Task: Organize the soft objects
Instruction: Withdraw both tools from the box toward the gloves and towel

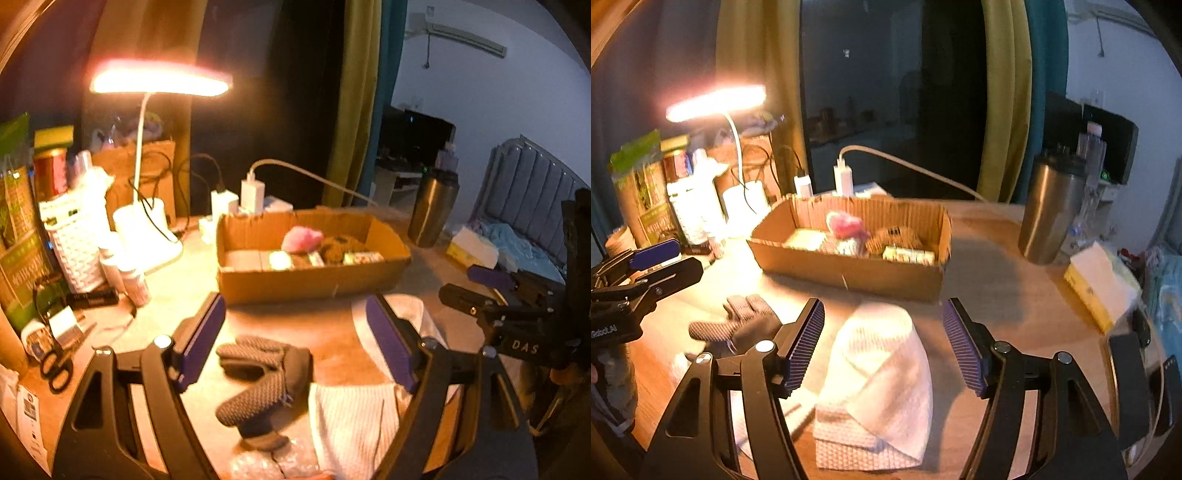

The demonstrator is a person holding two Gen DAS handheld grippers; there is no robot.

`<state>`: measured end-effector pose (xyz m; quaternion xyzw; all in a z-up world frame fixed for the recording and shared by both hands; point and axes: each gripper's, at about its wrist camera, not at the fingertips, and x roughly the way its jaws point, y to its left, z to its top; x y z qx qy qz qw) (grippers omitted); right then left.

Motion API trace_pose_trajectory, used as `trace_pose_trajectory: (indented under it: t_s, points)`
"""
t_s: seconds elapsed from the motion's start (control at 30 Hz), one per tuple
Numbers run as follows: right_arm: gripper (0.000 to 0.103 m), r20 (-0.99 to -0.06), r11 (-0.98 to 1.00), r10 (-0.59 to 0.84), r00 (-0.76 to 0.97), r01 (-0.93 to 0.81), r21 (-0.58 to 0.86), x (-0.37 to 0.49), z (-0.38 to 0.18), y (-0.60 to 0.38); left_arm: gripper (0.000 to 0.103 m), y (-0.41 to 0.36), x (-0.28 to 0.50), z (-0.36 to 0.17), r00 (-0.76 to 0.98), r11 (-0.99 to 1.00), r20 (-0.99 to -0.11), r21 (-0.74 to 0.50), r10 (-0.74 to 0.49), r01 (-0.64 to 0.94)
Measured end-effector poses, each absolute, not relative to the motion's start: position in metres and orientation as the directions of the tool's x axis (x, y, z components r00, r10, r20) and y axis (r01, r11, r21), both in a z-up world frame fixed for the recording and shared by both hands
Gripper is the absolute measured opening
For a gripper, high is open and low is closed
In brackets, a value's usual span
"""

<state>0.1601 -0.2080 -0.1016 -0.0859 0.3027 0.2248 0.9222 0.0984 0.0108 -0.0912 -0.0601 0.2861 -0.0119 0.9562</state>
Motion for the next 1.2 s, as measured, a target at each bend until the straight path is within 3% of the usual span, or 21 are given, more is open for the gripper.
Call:
trace_pose_trajectory:
  t_s: [0.9, 1.2]
  points:
    - [0.071, -0.741, 0.872, 0.339, 0.579, -0.49, 0.016, 0.195, -0.169, -0.196, 0.08, 0.034, 0.136, -0.178, 0.634, 0.985, -0.772, -0.138, -0.041, -0.103]
    - [0.071, -0.781, 0.864, 0.294, 0.552, -0.502, -0.03, 0.199, -0.185, -0.184, 0.079, 0.03, 0.139, -0.184, 0.619, 0.989, -0.784, -0.127, -0.05, -0.081]
